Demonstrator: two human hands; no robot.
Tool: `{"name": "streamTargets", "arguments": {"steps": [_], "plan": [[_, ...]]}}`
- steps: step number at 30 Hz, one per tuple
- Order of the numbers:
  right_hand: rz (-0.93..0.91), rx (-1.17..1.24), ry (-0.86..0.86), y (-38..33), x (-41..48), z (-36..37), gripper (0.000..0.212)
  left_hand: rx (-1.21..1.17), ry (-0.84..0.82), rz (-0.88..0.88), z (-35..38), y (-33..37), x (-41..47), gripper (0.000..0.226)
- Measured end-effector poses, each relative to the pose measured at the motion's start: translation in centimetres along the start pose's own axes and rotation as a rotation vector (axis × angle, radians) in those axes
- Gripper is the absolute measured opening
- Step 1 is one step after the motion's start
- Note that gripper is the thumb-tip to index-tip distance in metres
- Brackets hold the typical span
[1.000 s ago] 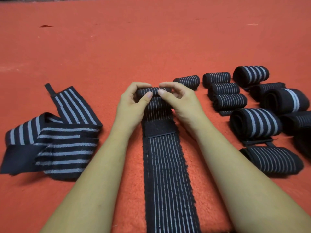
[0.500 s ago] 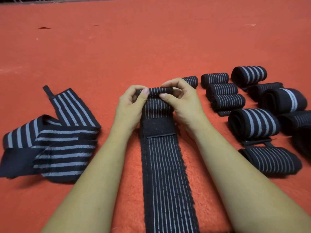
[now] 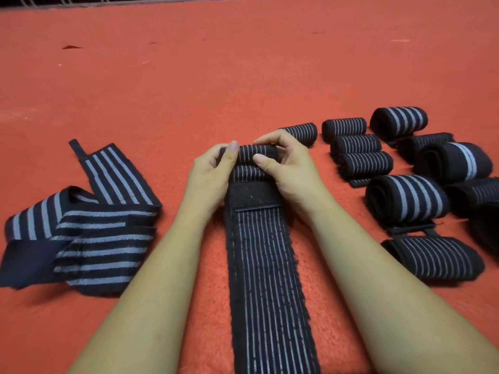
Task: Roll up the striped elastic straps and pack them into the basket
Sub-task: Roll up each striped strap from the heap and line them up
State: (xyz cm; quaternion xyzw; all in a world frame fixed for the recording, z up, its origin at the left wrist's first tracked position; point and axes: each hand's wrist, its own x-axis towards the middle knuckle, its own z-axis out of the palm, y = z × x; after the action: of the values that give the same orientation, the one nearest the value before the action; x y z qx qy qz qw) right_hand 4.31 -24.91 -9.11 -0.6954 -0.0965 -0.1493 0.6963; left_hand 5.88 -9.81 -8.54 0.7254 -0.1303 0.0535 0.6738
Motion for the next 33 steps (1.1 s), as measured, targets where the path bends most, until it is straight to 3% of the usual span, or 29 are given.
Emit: {"name": "streamTargets", "arguments": {"steps": [4,7,11,18,22,26,33], "plan": [[0.067,0.005,0.028,-0.3,0.0,0.1,0.01,-0.017,0.007,0.041,-0.3,-0.1,0.2,0.021],[0.145,-0.07,0.05,0.1,0.1,0.4,0.025,-0.019,-0.031,0.059,-0.5,-0.3,0.3,0.021],[0.12,-0.045,0.023,0.5,0.2,0.0,0.013,-0.041,-0.095,0.043,-0.6,-0.6,0.3,0.03],[0.056,-0.061,-0.023,0.7,0.2,0.1,0.022,0.079,-0.018,-0.05,-0.2,-0.8,0.4,0.021],[0.124,0.007,-0.012,0.5,0.2,0.3,0.015,0.018,-0.028,0.02,-0.6,-1.0,0.5,0.016],[0.161,-0.074,0.008,0.8,0.0,0.4,0.026,-0.007,-0.088,0.059,-0.6,-0.8,0.3,0.019],[0.042,-0.068,-0.016,0.6,0.0,0.2,0.011,0.02,-0.016,-0.063,0.0,-0.3,0.1,0.03]]}}
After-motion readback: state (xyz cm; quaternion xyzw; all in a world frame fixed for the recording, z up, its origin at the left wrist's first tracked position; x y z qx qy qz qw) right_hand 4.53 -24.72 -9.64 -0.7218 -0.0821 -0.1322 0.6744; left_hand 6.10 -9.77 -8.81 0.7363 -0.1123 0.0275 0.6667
